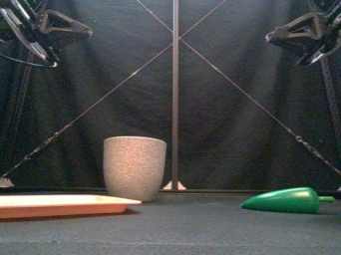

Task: Pick the chip then place it on the pink plate
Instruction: Pick the chip

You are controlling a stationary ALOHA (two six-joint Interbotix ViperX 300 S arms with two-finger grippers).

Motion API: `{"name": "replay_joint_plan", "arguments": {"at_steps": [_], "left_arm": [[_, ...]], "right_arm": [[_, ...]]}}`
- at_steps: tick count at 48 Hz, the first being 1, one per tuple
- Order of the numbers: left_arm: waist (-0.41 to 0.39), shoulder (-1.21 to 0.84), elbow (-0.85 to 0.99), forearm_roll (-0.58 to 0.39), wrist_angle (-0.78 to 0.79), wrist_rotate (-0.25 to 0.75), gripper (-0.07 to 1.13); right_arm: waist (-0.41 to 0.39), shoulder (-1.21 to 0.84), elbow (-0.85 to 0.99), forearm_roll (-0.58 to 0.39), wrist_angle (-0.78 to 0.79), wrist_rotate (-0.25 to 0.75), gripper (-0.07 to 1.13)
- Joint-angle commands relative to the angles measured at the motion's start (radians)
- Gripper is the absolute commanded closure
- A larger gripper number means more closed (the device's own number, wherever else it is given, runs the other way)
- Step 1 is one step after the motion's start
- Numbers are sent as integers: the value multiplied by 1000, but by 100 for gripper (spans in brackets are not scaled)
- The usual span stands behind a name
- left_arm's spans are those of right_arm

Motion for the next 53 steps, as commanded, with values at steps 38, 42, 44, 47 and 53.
{"name": "replay_joint_plan", "arguments": {"at_steps": [38, 42, 44, 47, 53], "left_arm": [[14, 9, 35, -54, -3, -3, 108], [23, 8, 44, -84, -2, -2, 108], [25, 8, 49, -95, -2, 0, 108], [26, 8, 52, -104, -2, 2, 108], [26, 8, 54, -100, -2, 3, 108]], "right_arm": [[-325, 430, 112, 368, 43, 541, 18], [-328, 462, 106, 365, 60, 614, 19], [-328, 482, 100, 360, 61, 644, 19], [-330, 517, 87, 353, 72, 681, 19], [-336, 571, 75, 353, 98, 726, 19]]}}
